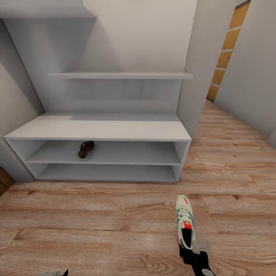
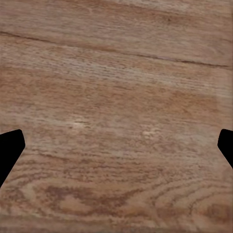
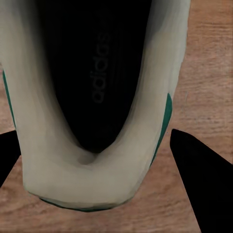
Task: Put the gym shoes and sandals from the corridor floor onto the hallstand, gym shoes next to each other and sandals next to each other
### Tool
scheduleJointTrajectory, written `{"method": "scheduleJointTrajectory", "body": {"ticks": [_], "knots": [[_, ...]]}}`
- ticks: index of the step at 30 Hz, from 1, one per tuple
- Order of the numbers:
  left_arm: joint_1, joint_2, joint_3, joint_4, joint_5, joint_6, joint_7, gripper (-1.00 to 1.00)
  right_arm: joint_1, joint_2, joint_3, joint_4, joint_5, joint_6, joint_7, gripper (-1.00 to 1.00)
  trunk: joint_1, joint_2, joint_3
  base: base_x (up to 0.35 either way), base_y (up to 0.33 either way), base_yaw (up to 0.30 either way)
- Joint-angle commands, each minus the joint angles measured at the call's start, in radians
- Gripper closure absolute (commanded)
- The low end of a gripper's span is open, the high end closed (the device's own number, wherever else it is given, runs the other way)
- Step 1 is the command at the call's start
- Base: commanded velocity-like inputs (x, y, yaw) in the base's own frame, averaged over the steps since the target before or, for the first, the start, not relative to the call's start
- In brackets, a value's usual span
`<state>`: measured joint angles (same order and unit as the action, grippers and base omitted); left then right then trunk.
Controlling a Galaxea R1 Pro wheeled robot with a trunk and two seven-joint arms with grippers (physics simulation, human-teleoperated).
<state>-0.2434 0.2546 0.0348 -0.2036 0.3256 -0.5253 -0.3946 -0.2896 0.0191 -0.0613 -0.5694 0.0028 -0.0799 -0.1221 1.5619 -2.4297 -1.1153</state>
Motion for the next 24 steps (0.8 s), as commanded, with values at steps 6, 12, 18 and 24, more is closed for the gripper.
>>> {"method": "scheduleJointTrajectory", "body": {"ticks": [6,12,18,24], "knots": [[-0.001,0.0,0.004,0.001,0.006,0.001,-0.01,-1.0,-0.003,0.049,-0.005,-0.153,0.0,0.149,-0.001,1.0,0.0,0.0,-0.001,0.0,0.0,0.0],[-0.001,-0.001,0.002,0.001,0.005,0.001,-0.01,-1.0,-0.073,0.087,0.048,-0.192,0.015,0.244,-0.006,1.0,0.0,0.0,-0.001,0.0,0.0,0.0],[-0.001,-0.002,0.002,0.001,-0.001,0.001,-0.01,-1.0,-0.154,0.112,0.063,-0.194,0.017,0.309,-0.061,1.0,0.0,0.0,-0.001,0.0,0.0,0.0],[-0.001,-0.002,0.002,0.002,-0.003,0.001,-0.01,-1.0,-0.193,0.13,0.065,-0.194,0.017,0.321,-0.082,1.0,0.0,0.0,-0.001,0.0,0.0,0.0]]}}
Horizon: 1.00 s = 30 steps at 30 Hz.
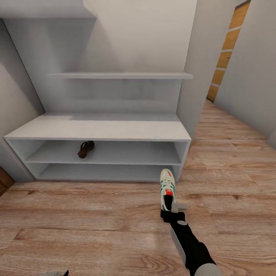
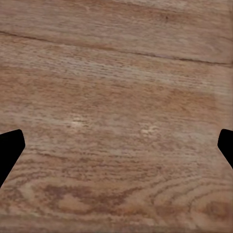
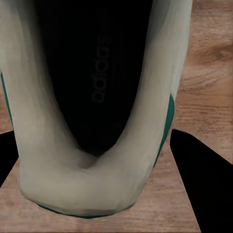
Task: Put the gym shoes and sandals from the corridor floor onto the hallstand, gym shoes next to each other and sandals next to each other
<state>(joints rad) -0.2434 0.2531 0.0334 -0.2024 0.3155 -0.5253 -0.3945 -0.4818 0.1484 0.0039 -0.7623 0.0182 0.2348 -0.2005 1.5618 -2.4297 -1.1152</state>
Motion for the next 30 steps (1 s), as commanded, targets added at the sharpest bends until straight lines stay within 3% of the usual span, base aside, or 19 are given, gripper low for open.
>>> {"method": "scheduleJointTrajectory", "body": {"ticks": [1,8,11,30], "knots": [[-0.001,0.0,0.003,0.001,0.007,0.001,-0.01,-1.0,-0.005,0.002,0.0,-0.001,0.002,0.007,-0.005,1.0,0.0,0.0,-0.001,0.0,0.0,0.0],[-0.001,0.0,0.003,0.001,0.007,0.001,-0.011,-1.0,-0.046,0.017,0.001,-0.001,0.002,0.017,-0.008,1.0,0.0,0.0,-0.001,0.0,0.0,0.0],[-0.001,0.0,0.003,0.001,0.006,0.001,-0.012,-1.0,-0.066,0.024,0.001,-0.002,0.002,0.059,-0.008,1.0,0.0,0.0,-0.001,0.0,0.0,0.0],[-0.001,0.0,0.002,0.001,0.005,0.002,-0.012,-1.0,-0.115,0.026,0.001,-0.031,0.002,0.096,-0.011,1.0,0.0,0.0,-0.001,0.0,0.0,0.0]]}}
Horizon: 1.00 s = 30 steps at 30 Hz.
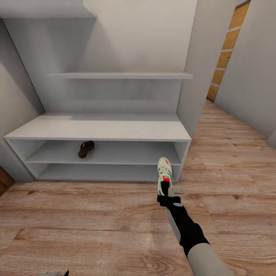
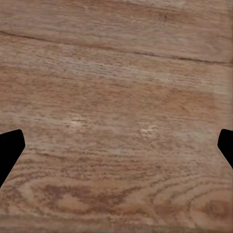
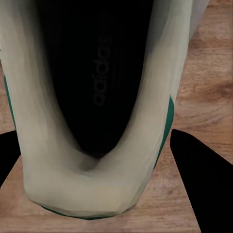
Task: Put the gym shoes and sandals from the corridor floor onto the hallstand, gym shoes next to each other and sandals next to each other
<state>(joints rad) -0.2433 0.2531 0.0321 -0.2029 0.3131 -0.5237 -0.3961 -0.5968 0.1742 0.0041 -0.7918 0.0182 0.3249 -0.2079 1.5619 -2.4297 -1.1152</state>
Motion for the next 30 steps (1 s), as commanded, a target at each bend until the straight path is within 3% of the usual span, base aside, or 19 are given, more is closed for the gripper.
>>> {"method": "scheduleJointTrajectory", "body": {"ticks": [1,19,30], "knots": [[-0.001,0.0,0.003,0.001,0.008,0.0,-0.01,-1.0,-0.001,0.0,0.0,-0.001,0.002,0.006,-0.003,1.0,0.0,0.0,-0.001,0.0,0.0,0.0],[-0.001,0.0,0.003,0.002,0.008,0.0,-0.01,-1.0,-0.003,0.0,0.002,-0.001,0.002,0.003,-0.002,1.0,0.0,0.0,-0.001,0.0,0.0,0.0],[-0.001,0.0,0.002,0.001,0.008,0.0,-0.01,-1.0,-0.003,0.0,0.001,0.0,0.0,0.006,-0.001,1.0,0.0,0.0,-0.001,0.273,0.083,0.0]]}}
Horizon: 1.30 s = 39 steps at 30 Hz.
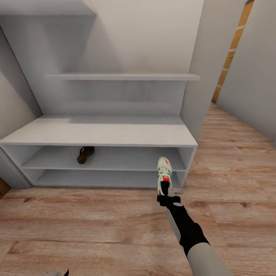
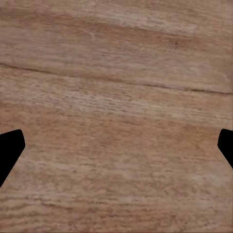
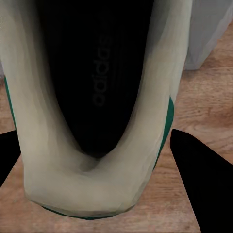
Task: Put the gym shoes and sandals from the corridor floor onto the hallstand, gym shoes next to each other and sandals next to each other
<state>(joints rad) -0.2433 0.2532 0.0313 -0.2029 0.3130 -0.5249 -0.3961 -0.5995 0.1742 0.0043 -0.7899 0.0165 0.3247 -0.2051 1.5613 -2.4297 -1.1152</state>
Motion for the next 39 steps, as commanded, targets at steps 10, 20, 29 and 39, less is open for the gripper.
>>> {"method": "scheduleJointTrajectory", "body": {"ticks": [10,20,29,39], "knots": [[-0.001,0.0,0.003,0.002,0.008,0.0,-0.01,-1.0,0.0,0.0,0.0,-0.002,0.002,0.007,-0.004,1.0,0.0,0.0,-0.001,0.172,0.062,0.0],[-0.001,0.0,0.002,0.002,0.008,0.0,-0.01,-1.0,0.0,0.0,0.0,-0.003,0.002,0.007,-0.004,1.0,0.0,0.0,-0.001,0.14,0.003,0.0],[-0.001,0.0,0.002,0.002,0.008,0.0,-0.01,-1.0,0.0,0.0,0.0,-0.004,0.002,0.006,-0.004,1.0,0.0,0.0,-0.001,0.198,0.0,0.0],[-0.001,0.0,0.002,0.002,0.008,0.0,-0.01,-1.0,0.0,0.0,-0.001,-0.004,0.002,0.005,-0.004,1.0,0.0,0.0,-0.001,0.119,0.0,0.0]]}}
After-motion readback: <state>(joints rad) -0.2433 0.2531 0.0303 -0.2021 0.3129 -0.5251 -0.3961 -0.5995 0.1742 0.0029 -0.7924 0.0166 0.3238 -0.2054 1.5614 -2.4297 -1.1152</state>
